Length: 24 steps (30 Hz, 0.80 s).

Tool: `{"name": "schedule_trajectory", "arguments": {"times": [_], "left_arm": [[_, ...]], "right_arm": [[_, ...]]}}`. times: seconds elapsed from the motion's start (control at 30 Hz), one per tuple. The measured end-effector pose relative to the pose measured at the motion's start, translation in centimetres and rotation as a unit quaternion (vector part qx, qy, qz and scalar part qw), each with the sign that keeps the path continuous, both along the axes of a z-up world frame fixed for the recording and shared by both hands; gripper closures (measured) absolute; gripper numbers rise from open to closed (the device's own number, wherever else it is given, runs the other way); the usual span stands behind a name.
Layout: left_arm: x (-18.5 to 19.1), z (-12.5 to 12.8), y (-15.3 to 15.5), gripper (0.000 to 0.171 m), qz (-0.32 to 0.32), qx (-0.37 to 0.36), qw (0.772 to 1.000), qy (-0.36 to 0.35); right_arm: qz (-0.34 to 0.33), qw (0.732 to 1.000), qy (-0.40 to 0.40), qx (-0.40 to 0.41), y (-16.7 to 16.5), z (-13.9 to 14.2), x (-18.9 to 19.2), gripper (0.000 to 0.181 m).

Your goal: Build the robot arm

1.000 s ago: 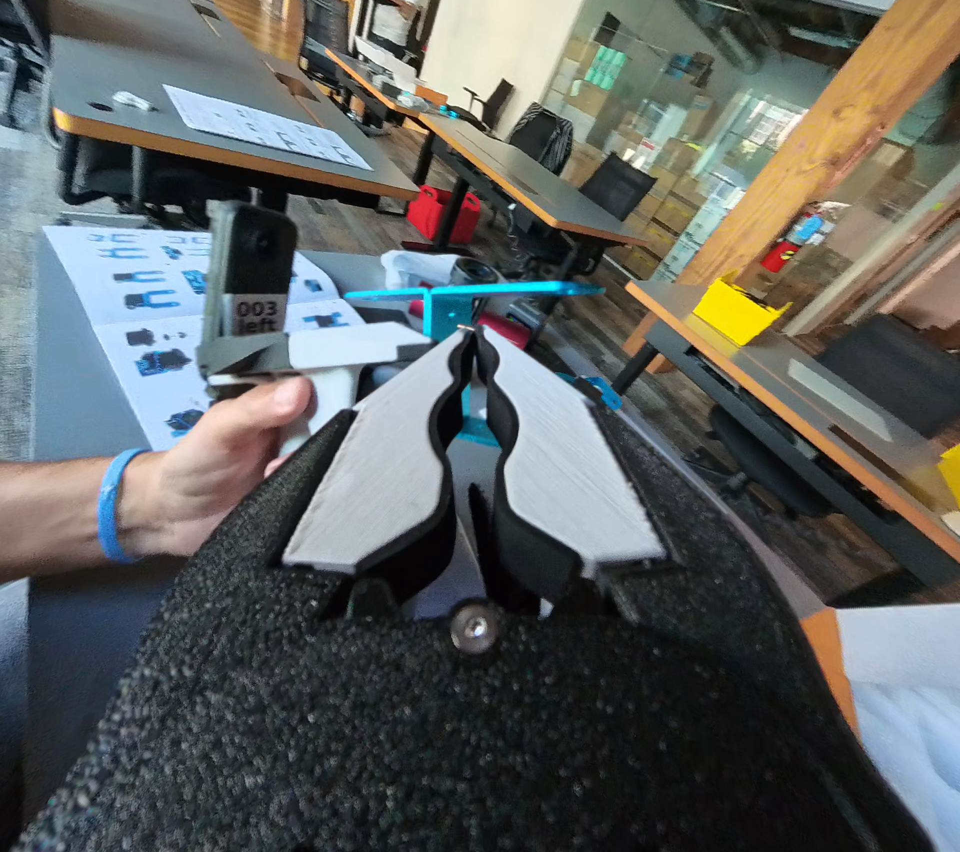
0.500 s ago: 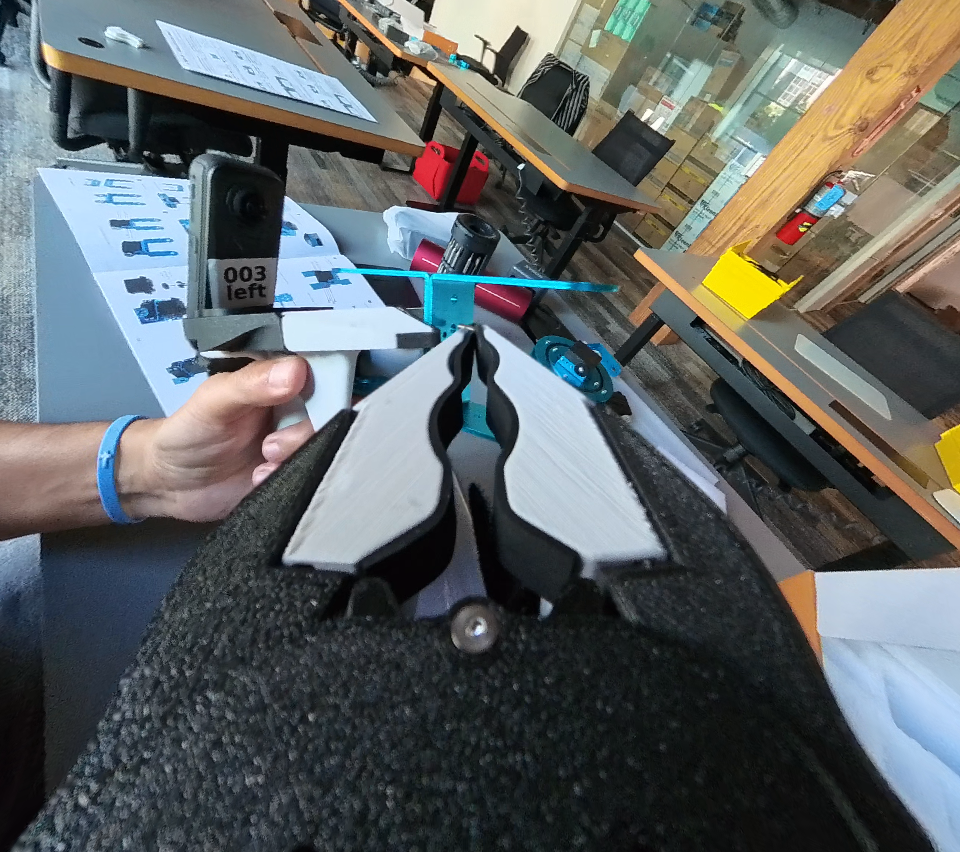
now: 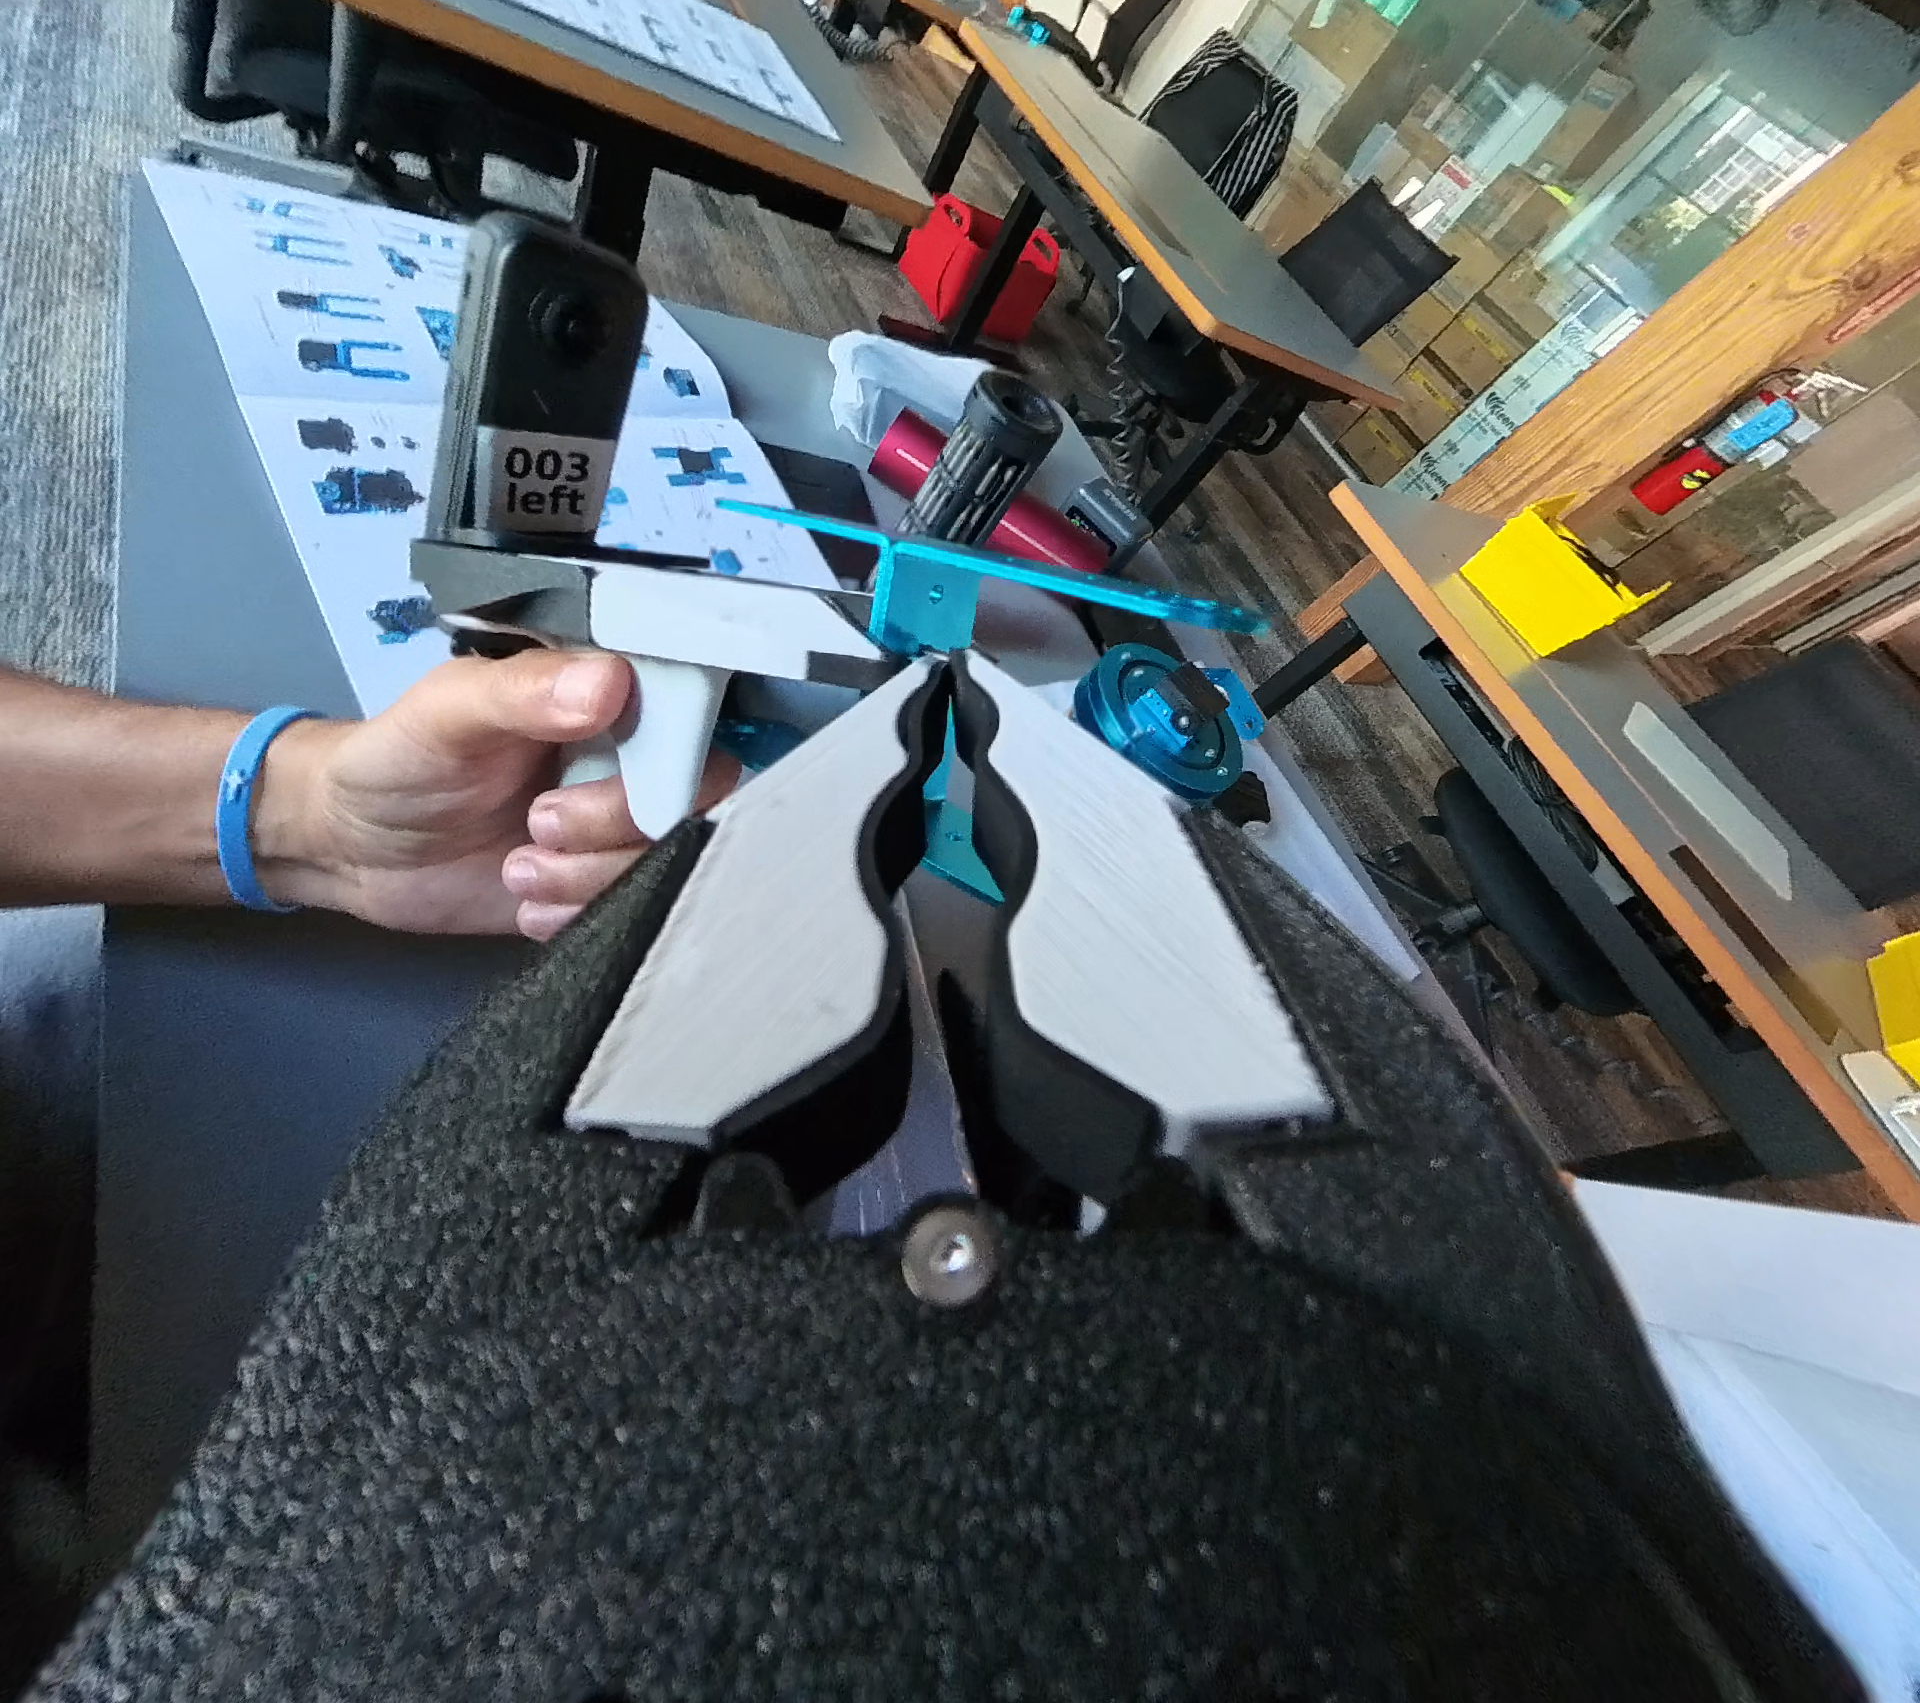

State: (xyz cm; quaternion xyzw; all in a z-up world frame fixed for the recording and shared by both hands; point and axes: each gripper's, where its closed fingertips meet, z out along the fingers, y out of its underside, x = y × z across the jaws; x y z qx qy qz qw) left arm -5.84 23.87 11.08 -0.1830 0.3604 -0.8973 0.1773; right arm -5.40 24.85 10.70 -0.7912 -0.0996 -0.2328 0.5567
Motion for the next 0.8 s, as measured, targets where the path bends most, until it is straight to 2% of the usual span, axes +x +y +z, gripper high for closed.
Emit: {"name": "schedule_trajectory", "arguments": {"times": [0.33, 0.53, 0.73, 0.8], "left_arm": [[-0.1, 1.5, 1.0, 0.147, -0.049, -0.106, 0.993, -0.004], [-0.7, 2.2, 1.4, 0.146, -0.053, -0.131, 0.990, -0.018], [-1.5, 2.6, 1.7, 0.146, -0.068, -0.156, 0.985, -0.029], [-1.7, 2.8, 2.2, 0.147, -0.073, -0.176, 0.981, -0.034]], "right_arm": [[0.054, 0.987, -0.040, -0.144, 0.8, 1.3, -0.5, 0.181], [0.091, 0.972, -0.032, -0.214, 0.9, 2.0, -1.3, 0.181], [0.099, 0.978, -0.028, -0.183, 0.9, 4.2, -2.5, 0.175], [0.104, 0.982, -0.028, -0.155, 0.5, 5.5, -2.8, 0.164]]}}
